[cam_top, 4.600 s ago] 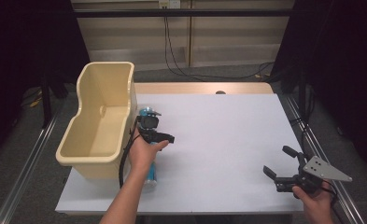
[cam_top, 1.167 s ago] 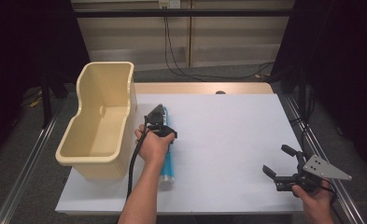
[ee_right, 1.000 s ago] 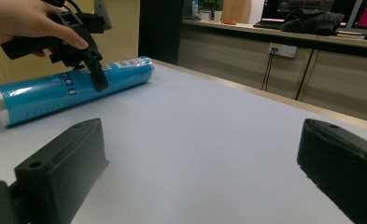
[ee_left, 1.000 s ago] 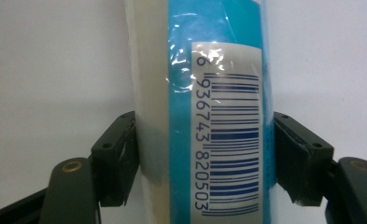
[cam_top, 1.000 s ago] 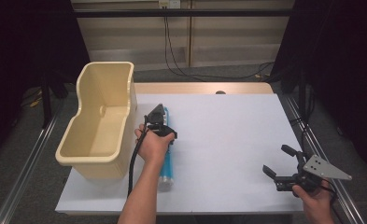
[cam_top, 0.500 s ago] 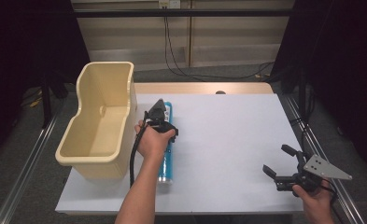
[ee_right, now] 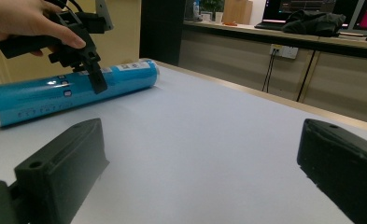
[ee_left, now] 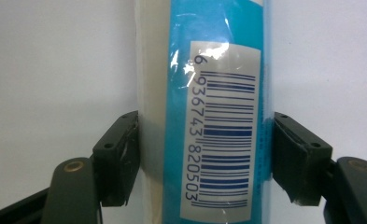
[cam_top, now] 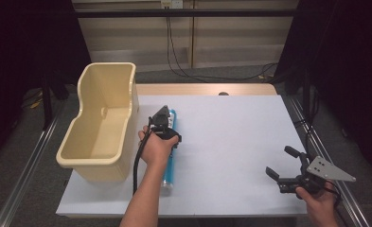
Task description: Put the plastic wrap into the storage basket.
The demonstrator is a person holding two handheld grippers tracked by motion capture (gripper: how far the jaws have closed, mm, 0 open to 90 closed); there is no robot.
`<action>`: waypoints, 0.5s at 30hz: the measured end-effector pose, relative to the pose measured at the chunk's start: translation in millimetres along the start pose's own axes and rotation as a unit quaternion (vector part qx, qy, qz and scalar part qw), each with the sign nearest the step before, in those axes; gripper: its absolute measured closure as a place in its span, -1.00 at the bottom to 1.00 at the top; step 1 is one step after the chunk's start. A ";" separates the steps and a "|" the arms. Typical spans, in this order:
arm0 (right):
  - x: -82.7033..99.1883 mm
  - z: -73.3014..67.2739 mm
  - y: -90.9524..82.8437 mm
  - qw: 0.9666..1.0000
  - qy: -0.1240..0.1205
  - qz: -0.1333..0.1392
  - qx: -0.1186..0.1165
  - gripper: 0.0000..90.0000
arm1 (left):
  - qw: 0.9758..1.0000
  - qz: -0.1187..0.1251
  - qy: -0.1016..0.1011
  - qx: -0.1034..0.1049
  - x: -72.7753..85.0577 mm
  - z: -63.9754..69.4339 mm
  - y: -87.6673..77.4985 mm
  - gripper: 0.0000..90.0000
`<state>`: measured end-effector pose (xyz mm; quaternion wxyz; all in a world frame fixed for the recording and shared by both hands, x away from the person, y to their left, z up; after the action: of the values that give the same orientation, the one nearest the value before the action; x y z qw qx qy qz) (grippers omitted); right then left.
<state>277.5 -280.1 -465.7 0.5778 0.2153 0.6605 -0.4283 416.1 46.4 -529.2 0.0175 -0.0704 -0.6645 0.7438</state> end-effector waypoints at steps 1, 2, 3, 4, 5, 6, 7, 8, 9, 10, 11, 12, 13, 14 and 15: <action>-0.6 -1.1 0.1 1.000 -0.003 0.000 -0.001 -0.99 | 1.000 0.002 0.006 -0.001 1.1 -0.8 -0.5 -0.30; -0.6 -1.1 0.1 1.000 -0.003 0.000 -0.001 -0.99 | 1.000 0.002 0.006 -0.001 1.1 -0.8 -0.5 -0.31; -1.0 -1.7 0.0 1.000 -0.003 0.000 0.000 -0.99 | 1.000 0.008 0.010 -0.003 1.9 -0.3 -0.1 -0.31; -1.0 -1.7 0.0 1.000 -0.003 0.000 0.000 -0.99 | 1.000 0.008 0.010 -0.003 1.9 -0.3 -0.1 -0.31; -1.4 -2.0 -0.2 1.000 -0.003 0.001 -0.001 -0.99 | 1.000 0.011 0.013 -0.006 2.9 -0.1 -1.0 -0.31; -1.4 -2.1 -0.2 1.000 -0.003 0.001 -0.001 -0.99 | 1.000 0.012 0.013 -0.009 3.7 -0.4 -1.4 -0.31; -1.5 -2.2 -0.2 1.000 -0.003 0.001 -0.001 -0.99 | 1.000 0.013 0.014 -0.010 4.4 -0.1 -1.6 -0.32; -1.6 -2.1 -0.1 1.000 -0.004 0.001 -0.001 -0.99 | 1.000 0.013 0.014 -0.010 4.4 -0.1 -1.6 -0.32; -1.6 -2.1 0.1 1.000 -0.004 0.001 -0.001 -0.99 | 1.000 0.002 0.018 -0.019 7.7 -0.2 -1.0 -0.34; -1.5 -2.2 0.2 1.000 -0.004 0.000 -0.002 -0.99 | 1.000 -0.004 0.019 -0.024 9.5 -0.1 0.4 -0.35; -1.6 -2.3 0.3 1.000 -0.004 0.000 -0.002 -0.99 | 1.000 -0.015 0.012 -0.019 11.9 0.6 1.3 -0.38; -1.8 -2.4 0.4 1.000 -0.005 0.001 -0.002 -0.99 | 1.000 -0.016 0.008 -0.017 13.1 0.8 2.2 -0.39; -1.8 -2.8 0.3 1.000 -0.005 0.000 -0.003 -0.99 | 1.000 -0.019 0.006 -0.016 14.7 0.5 2.7 -0.38; -1.9 -2.9 0.1 1.000 -0.006 0.000 -0.003 -0.99 | 1.000 -0.019 0.006 -0.016 14.7 0.5 2.7 -0.33; -1.9 -2.9 0.1 1.000 -0.006 0.000 -0.003 -0.99 | 1.000 -0.017 0.006 -0.019 15.2 -0.5 2.9 -0.33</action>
<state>276.4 -277.3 -464.0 0.5825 0.2110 0.6583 -0.4277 401.3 48.3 -533.4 0.0323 -0.0639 -0.6792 0.7304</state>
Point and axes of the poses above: each handheld gripper's, and its own axes: y roughly forward along the jaws, x roughly out of its underside, z roughly to its right, the point moved 10 cm from there along y, roughly forward along the jaws, and after that the axes turned 9 degrees about -z, right-handed, at the moved point
